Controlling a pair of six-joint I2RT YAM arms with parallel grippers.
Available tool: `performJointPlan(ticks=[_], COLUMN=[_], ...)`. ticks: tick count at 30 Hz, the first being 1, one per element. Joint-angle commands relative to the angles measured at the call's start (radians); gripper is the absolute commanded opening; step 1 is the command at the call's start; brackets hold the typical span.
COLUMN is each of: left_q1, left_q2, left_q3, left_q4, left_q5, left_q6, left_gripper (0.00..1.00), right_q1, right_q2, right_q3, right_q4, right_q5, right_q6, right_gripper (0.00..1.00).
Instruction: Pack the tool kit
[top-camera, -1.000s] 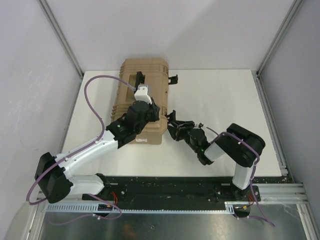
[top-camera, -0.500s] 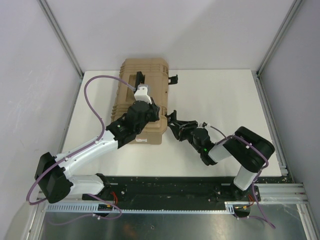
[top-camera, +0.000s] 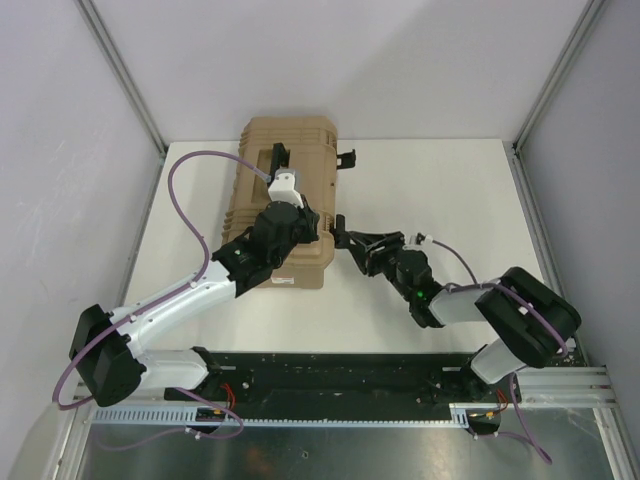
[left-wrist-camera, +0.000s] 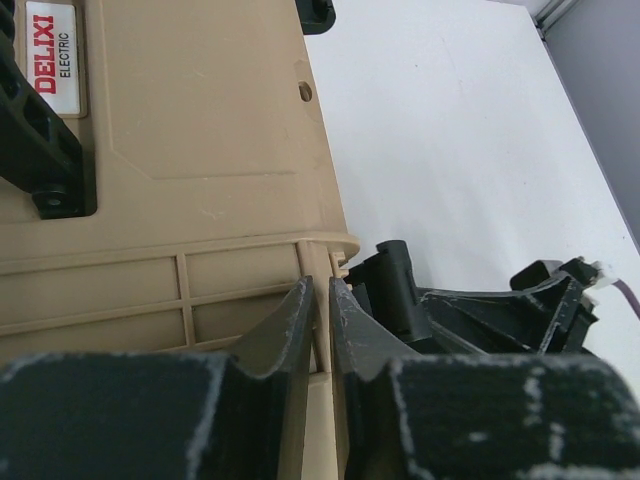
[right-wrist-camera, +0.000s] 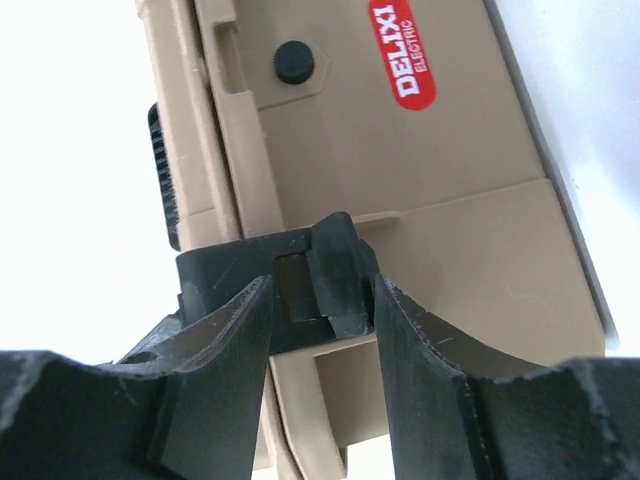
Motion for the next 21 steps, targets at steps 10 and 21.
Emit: performJointPlan(ticks=[10, 21], left_q1=[-0.028, -0.029], left_q2=[0.165, 0.169], left_q3=[-0.158, -0.154], left_q4=[-0.465, -0.464], left_q5=[0.141, 0.145], left_q6=[-0.042, -0.042], left_gripper=[0.16, 0.16], right_q1=[0.024, 0.018], right_q2=[-0.139, -0.259], right_q3=[0.167, 0.194], right_q4=[0.177, -0.396], right_q5=[-0.214, -0.207], right_q6=[-0.073, -0.184], right_gripper=[0.5, 0.59])
